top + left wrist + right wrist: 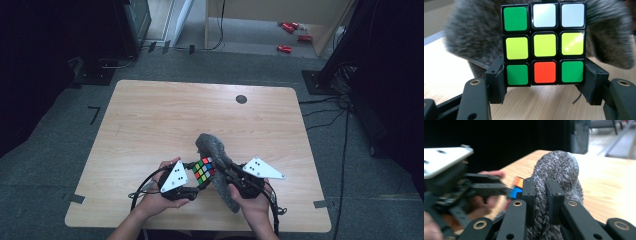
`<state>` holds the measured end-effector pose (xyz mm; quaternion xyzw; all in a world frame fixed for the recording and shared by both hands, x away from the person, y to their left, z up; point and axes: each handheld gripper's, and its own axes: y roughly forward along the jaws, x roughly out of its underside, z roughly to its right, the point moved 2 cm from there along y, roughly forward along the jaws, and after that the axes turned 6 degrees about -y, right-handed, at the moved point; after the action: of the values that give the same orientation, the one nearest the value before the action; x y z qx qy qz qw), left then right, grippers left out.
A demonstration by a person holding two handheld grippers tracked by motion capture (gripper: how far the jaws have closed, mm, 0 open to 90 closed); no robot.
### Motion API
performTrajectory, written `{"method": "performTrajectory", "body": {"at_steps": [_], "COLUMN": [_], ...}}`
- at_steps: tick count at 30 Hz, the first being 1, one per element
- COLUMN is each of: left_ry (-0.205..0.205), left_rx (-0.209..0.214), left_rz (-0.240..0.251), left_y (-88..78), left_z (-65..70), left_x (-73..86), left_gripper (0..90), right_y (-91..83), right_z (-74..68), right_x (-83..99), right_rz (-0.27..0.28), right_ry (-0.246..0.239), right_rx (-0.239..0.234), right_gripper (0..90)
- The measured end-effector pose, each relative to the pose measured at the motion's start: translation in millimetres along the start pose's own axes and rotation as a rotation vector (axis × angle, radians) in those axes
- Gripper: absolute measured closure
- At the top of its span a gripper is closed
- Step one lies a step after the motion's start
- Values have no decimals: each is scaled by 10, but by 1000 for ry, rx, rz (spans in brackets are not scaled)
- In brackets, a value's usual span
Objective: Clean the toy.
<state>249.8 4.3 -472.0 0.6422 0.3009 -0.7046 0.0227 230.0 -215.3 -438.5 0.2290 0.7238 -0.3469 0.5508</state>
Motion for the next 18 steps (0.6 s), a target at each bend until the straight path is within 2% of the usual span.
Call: {"method": "performTrajectory", "body": {"at_steps": [3,6,8,10,11,12,13,14,18], "left_ry": [-14,-16,-7,-6,-8,-10,-11,-15,-41], "left_rx": [-6,-7,-3,0,2,7,7,5,-4], "left_rz": [5,-7,-20,-18,-13,-8,-2,3,7], "left_y": [-22,4,32,36,30,19,3,-11,-39], "left_z": [-46,-34,4,31,34,32,22,8,-66], "left_x": [3,24,28,11,-2,-13,-22,-28,-14], "left_gripper": [347,347,347,347,347,347,347,347,347], "right_y": [-11,1,20,20,9,9,-1,-3,0], "right_z": [31,-57,-167,-164,-95,-95,4,48,54], "right_x": [10,-17,-49,-52,-41,-41,-8,11,27], "right_rz": [-5,3,14,17,25,25,13,6,-4], "right_ry": [18,-1,-40,-37,-17,-17,19,32,37], "right_rx": [-1,-34,-57,-58,-52,-52,-23,-14,-13], "right_gripper": [807,805,796,795,797,797,802,803,804]}}
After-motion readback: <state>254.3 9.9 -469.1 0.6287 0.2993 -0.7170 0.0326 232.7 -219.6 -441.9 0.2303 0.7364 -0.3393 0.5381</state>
